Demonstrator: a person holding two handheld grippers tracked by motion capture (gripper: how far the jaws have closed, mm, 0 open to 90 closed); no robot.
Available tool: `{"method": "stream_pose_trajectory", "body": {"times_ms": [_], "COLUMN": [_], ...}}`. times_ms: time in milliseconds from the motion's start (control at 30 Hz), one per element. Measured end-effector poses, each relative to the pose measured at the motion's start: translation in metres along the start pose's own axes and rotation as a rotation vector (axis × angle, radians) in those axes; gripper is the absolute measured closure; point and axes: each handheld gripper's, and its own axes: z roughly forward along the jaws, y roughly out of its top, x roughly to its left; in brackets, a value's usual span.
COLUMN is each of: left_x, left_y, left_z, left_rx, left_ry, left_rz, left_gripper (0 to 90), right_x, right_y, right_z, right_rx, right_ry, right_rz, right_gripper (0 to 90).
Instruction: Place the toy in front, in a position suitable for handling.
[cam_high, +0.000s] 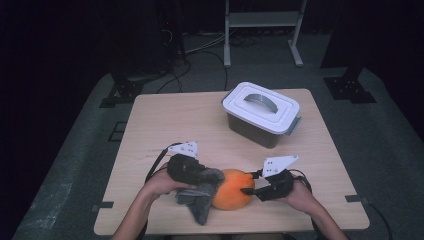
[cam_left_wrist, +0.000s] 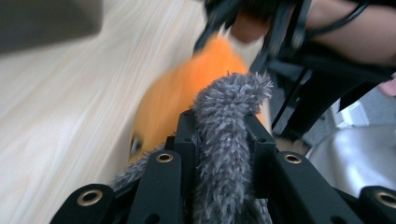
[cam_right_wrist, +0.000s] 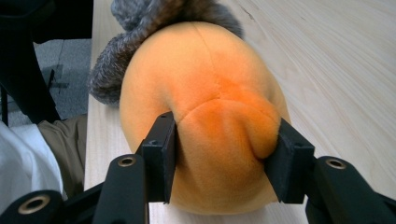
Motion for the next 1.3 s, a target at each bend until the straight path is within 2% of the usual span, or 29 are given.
{"method": "stream_pose_trajectory", "body": {"times_ms": [133,333,533,667,767,800,900,1067,1167,1300], "left_x": [-0.004,0.002,0.002,0.003,0.003,0.002,-0.001,-0.011,-0.016,-0.017], "left_y": [0.013,-0.001,-0.009,-0.011,-0.01,-0.009,0.0,0.025,0.04,0.047], "left_z": [0.013,0.016,0.009,0.007,0.006,0.006,0.004,0.008,0.016,0.027], "left_rx": [0.046,0.041,0.041,0.049,0.054,0.054,0.049,0.08,0.097,0.131], "left_ry": [-0.002,-0.041,-0.043,-0.045,-0.042,-0.04,-0.021,-0.003,-0.008,0.011], "left_rz": [0.036,-0.022,-0.028,-0.029,-0.031,-0.03,0.003,0.062,0.102,0.112], "left_gripper": [71.9,71.8,71.3,70.9,70.9,70.9,71.3,71.3,71.3,71.3], "right_x": [0.005,0.002,-0.004,-0.004,-0.003,-0.001,0.004,0.009,0.014,0.015], "right_y": [0.002,-0.002,-0.003,-0.003,-0.003,-0.002,0.002,0.008,0.012,0.012], "right_z": [0.001,-0.004,0.0,0.003,0.003,0.002,0.0,0.002,0.004,0.006], "right_rx": [0.007,-0.005,0.005,0.004,-0.003,-0.006,-0.003,-0.002,0.011,0.013], "right_ry": [-0.01,-0.003,0.021,0.034,0.041,0.038,0.004,-0.019,-0.032,-0.037], "right_rz": [-0.027,-0.008,0.016,0.025,0.028,0.016,-0.041,-0.107,-0.126,-0.14], "right_gripper": [48.1,35.0,29.0,29.8,39.8,43.7,50.5,52.7,53.0,53.0]}}
